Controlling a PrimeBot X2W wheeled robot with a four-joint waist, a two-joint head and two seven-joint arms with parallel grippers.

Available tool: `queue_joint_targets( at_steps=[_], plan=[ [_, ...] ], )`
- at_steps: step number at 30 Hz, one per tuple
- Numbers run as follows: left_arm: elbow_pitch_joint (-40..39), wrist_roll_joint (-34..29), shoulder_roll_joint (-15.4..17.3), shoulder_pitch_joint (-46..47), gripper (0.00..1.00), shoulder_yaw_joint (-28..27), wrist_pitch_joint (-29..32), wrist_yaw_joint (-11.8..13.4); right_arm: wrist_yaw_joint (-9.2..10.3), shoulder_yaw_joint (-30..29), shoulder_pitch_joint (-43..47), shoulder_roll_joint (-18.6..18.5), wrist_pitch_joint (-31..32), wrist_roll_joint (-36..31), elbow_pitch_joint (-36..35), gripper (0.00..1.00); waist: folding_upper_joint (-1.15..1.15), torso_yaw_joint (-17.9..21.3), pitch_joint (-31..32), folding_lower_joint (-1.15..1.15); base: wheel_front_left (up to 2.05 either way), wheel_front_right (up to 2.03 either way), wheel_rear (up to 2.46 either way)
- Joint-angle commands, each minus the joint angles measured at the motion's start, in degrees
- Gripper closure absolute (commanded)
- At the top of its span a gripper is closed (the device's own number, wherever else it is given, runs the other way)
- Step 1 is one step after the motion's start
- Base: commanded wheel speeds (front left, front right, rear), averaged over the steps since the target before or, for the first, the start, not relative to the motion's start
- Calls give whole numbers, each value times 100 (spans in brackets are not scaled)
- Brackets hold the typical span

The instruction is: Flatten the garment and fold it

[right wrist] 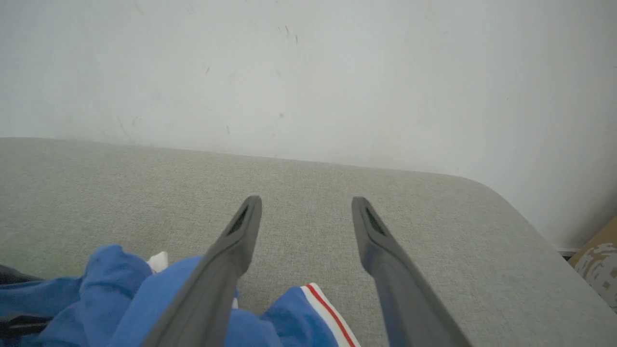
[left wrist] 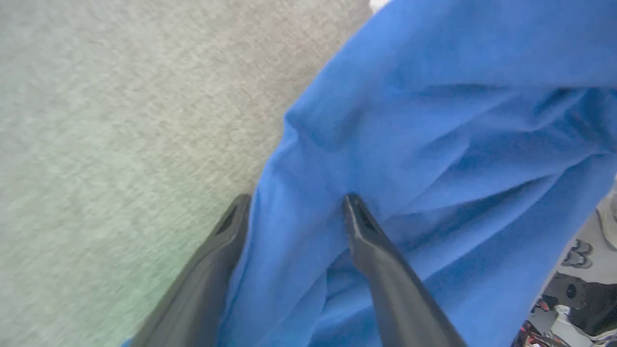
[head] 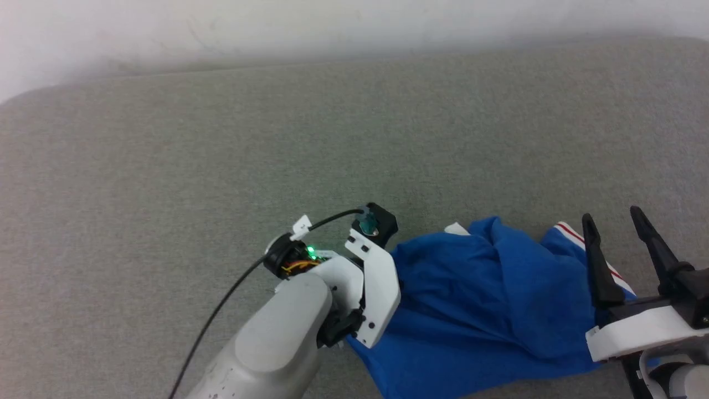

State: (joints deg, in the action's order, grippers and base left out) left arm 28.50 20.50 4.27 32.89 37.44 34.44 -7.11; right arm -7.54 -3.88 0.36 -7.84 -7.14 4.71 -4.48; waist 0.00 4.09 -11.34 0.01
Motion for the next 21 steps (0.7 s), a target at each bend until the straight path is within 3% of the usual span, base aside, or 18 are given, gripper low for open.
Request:
queue_joint_targets(
  at_steps=[1,2,3,6,11,17,21],
  plan=[
    [142,164,14,59,0,165,123,-36,5,-33,-89,36,-43,-38,26,0,0,182,-192,-1,0,0,0],
    [254,314,28,82,54,266,240,-36,5,-47,-95,43,-54,-41,33,0,0,183,-200,-1,0,0,0],
    [330,450,57,104,100,349,316,-36,5,-62,-99,49,-62,-45,38,0,0,178,-204,-1,0,0,0],
    [414,659,165,186,100,241,-38,-36,5,-103,-98,67,-69,-73,45,0,0,98,-183,-1,0,0,0],
    [382,765,380,220,100,-284,-1186,139,5,-109,-32,42,-66,-97,66,0,0,-208,52,-1,0,0,0],
    [-8,943,909,11,100,-1177,-2394,662,5,-90,93,46,1,-115,60,0,0,-657,440,-1,0,0,0],
    [-402,1159,1301,-422,100,-1830,-2860,1098,5,-57,194,61,75,-118,43,0,0,-892,588,-1,0,0,0]
  ],
)
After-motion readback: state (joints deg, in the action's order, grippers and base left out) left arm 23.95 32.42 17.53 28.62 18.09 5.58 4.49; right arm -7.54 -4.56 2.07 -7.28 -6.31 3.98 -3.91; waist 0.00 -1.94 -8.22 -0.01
